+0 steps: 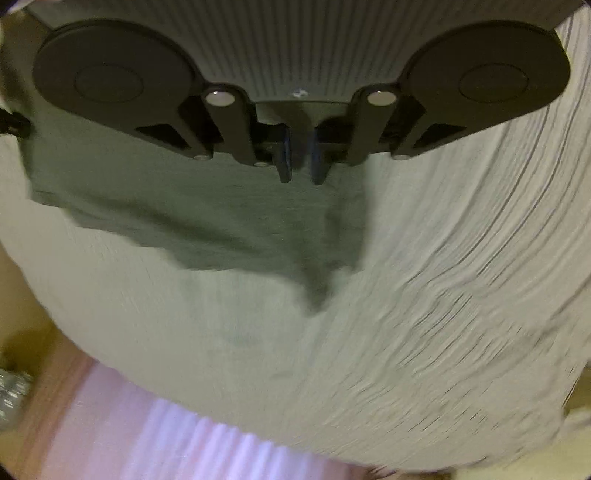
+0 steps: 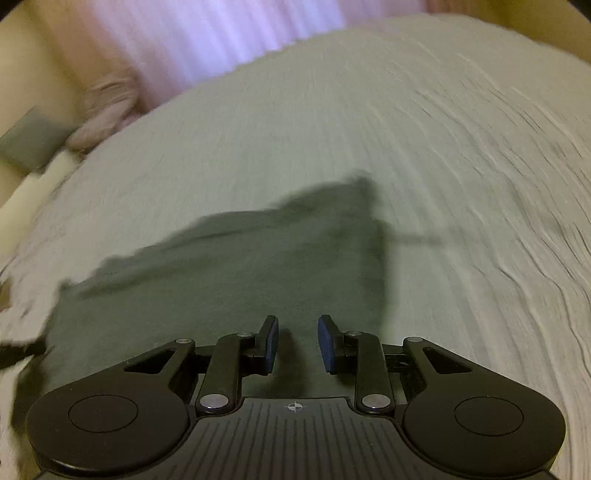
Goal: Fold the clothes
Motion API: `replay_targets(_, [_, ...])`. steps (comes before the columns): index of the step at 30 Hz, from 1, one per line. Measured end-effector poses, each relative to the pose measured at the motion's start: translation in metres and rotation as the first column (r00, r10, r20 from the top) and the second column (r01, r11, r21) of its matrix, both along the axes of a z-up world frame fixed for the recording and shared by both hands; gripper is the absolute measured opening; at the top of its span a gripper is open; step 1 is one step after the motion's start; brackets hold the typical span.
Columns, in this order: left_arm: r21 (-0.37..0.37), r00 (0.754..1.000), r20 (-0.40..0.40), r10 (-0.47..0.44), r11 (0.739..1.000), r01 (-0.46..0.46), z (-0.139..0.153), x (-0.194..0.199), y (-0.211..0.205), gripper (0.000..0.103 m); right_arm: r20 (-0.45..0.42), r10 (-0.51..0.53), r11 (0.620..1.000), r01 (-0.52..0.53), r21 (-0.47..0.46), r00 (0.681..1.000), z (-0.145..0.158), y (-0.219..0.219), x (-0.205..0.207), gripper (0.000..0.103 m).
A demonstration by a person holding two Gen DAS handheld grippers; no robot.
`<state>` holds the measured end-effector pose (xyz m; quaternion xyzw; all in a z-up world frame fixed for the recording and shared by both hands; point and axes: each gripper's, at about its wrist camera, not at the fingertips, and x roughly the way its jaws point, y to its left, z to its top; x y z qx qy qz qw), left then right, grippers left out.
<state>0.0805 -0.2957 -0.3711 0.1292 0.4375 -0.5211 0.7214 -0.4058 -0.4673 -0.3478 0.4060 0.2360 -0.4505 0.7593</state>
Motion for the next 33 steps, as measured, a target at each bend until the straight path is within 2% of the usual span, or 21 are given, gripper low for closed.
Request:
replay_targets(1, [-0.006, 1.000, -0.022, 0.014, 1.000, -0.015, -0.003, 0.009, 0.003, 0.003, 0.039, -0.059, 0.998, 0.058, 0.035, 0.997, -0.007, -0.008, -0.018, 0.000])
replay_targets(3, [-0.018, 0.998, -0.052, 0.038, 0.999, -0.039, 0.001, 0.017, 0.003, 0.003, 0.077, -0.132, 0.989, 0.126, 0.076, 0.988, -0.006, -0.016, -0.041, 0.000])
replay_targets(4, [-0.020, 0.998, -0.043, 0.040, 0.999, -0.041, 0.009, 0.016, 0.002, 0.002, 0.083, -0.149, 0.986, 0.142, 0.085, 0.985, -0.002, -0.017, -0.048, 0.000])
replay_targets(6, [-0.055, 0.999, -0.027, 0.038, 0.998, -0.039, 0.029, 0.012, 0.000, 0.003, 0.029, -0.161, 0.986, 0.159, 0.058, 0.987, 0.016, -0.018, -0.052, 0.000])
replay_targets(10, [-0.120, 1.000, -0.018, 0.003, 0.993, -0.005, 0.051, 0.001, -0.015, 0.003, 0.070, -0.129, 0.991, 0.131, -0.014, 0.989, 0.043, -0.030, -0.043, 0.000])
replay_targets(14, [-0.112, 0.999, -0.019, -0.037, 0.993, 0.035, 0.032, 0.001, -0.046, 0.004, 0.044, 0.039, 0.998, -0.037, -0.041, 0.998, 0.033, -0.064, 0.002, 0.000])
replay_targets(16, [-0.094, 1.000, -0.010, -0.026, 0.995, 0.025, 0.017, 0.007, -0.058, 0.004, 0.012, 0.042, 0.999, -0.041, -0.023, 0.999, 0.014, -0.082, 0.006, 0.000])
replay_targets(18, [-0.061, 0.999, -0.015, 0.043, 0.997, -0.044, 0.000, 0.024, -0.066, 0.001, -0.020, 0.038, 0.999, -0.038, -0.006, 0.999, -0.005, -0.098, 0.008, 0.000])
replay_targets(20, [-0.052, 0.992, -0.044, 0.115, 0.992, -0.118, -0.005, 0.040, -0.067, 0.002, 0.026, -0.017, 1.000, 0.016, 0.019, 1.000, -0.010, -0.104, -0.010, 0.000])
replay_targets(21, [-0.054, 0.990, -0.027, 0.137, 0.989, -0.138, -0.001, 0.042, -0.066, 0.002, 0.052, -0.046, 0.998, 0.045, 0.032, 0.998, -0.011, -0.107, -0.020, 0.000])
replay_targets(24, [-0.071, 0.988, 0.014, 0.154, 0.986, -0.153, 0.020, 0.041, -0.060, 0.003, -0.078, -0.143, 0.990, 0.141, -0.025, 0.987, 0.012, -0.093, -0.036, 0.000])
replay_targets(27, [-0.063, 0.992, 0.043, 0.117, 0.991, -0.114, 0.044, 0.023, -0.046, 0.003, -0.035, -0.177, 0.983, 0.175, -0.050, 0.984, 0.041, -0.067, -0.049, 0.000])
replay_targets(31, [-0.005, 0.995, 0.099, -0.014, 1.000, 0.015, 0.065, -0.031, -0.014, 0.003, -0.120, -0.018, 0.996, 0.007, -0.090, 0.993, 0.063, -0.017, -0.012, 0.000])
replay_targets(33, [0.039, 0.991, 0.123, -0.050, 0.998, 0.046, 0.066, -0.057, 0.008, 0.007, -0.209, 0.077, 0.993, -0.094, -0.074, 0.975, 0.059, 0.021, 0.008, 0.000])
